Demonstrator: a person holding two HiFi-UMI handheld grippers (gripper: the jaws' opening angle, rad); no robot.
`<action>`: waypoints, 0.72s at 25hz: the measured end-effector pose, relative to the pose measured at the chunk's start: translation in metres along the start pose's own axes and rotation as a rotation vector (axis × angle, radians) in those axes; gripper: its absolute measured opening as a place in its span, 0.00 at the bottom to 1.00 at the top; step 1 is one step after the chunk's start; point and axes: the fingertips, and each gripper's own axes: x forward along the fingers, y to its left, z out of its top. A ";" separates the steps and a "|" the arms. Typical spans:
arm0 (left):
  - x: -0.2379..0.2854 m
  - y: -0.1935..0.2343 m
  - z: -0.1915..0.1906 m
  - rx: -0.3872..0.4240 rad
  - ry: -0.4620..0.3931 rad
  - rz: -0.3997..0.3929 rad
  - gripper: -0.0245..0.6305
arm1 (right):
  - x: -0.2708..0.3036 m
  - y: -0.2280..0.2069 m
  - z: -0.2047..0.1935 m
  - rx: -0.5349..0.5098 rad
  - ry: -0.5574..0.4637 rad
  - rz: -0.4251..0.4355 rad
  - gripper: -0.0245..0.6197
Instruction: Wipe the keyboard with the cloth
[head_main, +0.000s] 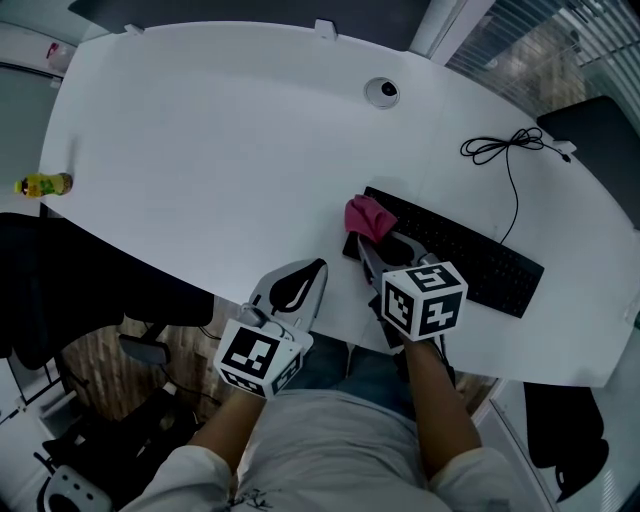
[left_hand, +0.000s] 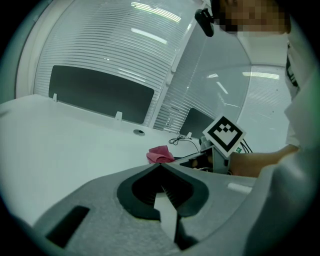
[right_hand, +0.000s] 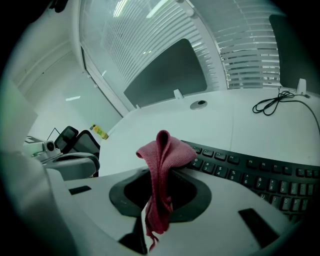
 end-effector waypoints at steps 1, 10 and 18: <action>0.000 0.000 0.000 0.001 0.000 0.001 0.05 | 0.000 0.001 0.000 0.001 0.000 0.002 0.15; 0.001 -0.002 0.002 0.011 0.005 -0.004 0.05 | -0.009 0.001 0.009 0.009 -0.035 0.011 0.15; 0.023 -0.031 0.007 0.054 0.020 -0.066 0.05 | -0.045 -0.022 0.013 0.045 -0.096 -0.021 0.15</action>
